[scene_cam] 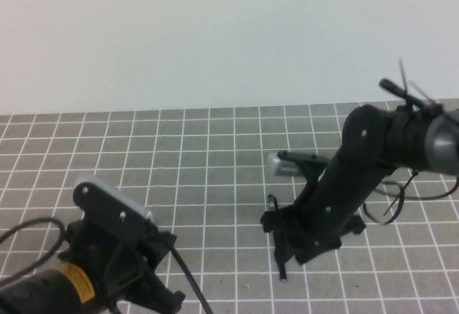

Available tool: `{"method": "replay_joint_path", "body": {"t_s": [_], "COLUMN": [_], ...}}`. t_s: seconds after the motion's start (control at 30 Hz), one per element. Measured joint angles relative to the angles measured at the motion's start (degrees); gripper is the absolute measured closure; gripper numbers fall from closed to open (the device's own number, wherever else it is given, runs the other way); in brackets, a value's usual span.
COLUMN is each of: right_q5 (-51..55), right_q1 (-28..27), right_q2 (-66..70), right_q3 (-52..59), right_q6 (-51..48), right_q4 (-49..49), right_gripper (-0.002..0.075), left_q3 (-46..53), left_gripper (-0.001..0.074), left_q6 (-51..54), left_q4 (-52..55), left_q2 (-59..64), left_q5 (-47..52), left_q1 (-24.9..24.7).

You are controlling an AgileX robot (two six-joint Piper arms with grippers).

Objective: Cap the pen
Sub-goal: 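Pick up the pen and its cap, cap the pen, and set it down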

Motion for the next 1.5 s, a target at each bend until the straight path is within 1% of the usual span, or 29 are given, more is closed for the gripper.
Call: {"method": "replay_joint_path", "body": {"t_s": [0.1,0.27,0.4,0.57,0.7,0.77,0.87,0.97,1.1,1.3,1.33,1.5], "right_q5": [-0.6,-0.8,-1.0,0.2,1.5,1.7,0.6,-1.6,-5.8,-11.4,-11.8,-12.0], "right_q1": [0.0,0.0,0.0,0.1,0.1,0.1,0.1,0.1,0.1,0.1,0.1,0.1], "right_q2": [-3.2,-11.3,-19.2,-29.0,-36.8,-40.7,-46.8,-53.3,-63.0,-75.8,-77.7,-85.8], "right_q3": [0.0,0.0,0.0,0.0,0.1,0.7,3.6,9.1,18.3,33.8,35.7,44.9], "right_q6": [0.0,0.0,0.1,0.0,0.0,-0.1,-0.3,-0.3,0.1,0.3,0.3,0.3], "right_q4": [-3.9,-11.3,-16.9,-21.0,-23.8,-24.9,-25.9,-25.9,-25.9,-25.9,-25.9,-26.0], "right_gripper": [0.0531,0.073,0.0726,0.0726,0.0726,0.0726,0.0726,0.0726,0.0726,0.0726,0.0726,0.0726], "left_q3": [-2.1,-6.2,-10.0,-17.0,-20.3,-20.4,-20.2,-19.7,-18.0,-14.4,-13.4,-7.3], "left_gripper": [0.0736,0.0736,0.0736,0.0736,0.0736,0.0736,0.0736,0.0736,0.0736,0.0736,0.0721,0.0732], "left_q6": [0.4,3.3,4.5,3.9,-1.7,-6.9,-14.6,-16.8,-17.1,-17.1,-17.1,-17.1], "left_q4": [1.2,1.7,1.7,4.6,14.4,21.3,28.2,29.5,28.0,26.6,26.5,24.6], "left_q2": [0.0,-0.6,-3.5,-7.2,-11.0,-13.9,-19.3,-26.5,-37.2,-49.3,-51.1,-59.2], "left_q5": [2.1,7.1,13.2,28.5,39.2,44.6,50.5,51.8,51.2,57.1,57.8,58.2], "left_q1": [0.0,0.0,0.0,0.0,0.0,0.0,0.0,0.1,0.1,0.1,0.1,0.1]}}
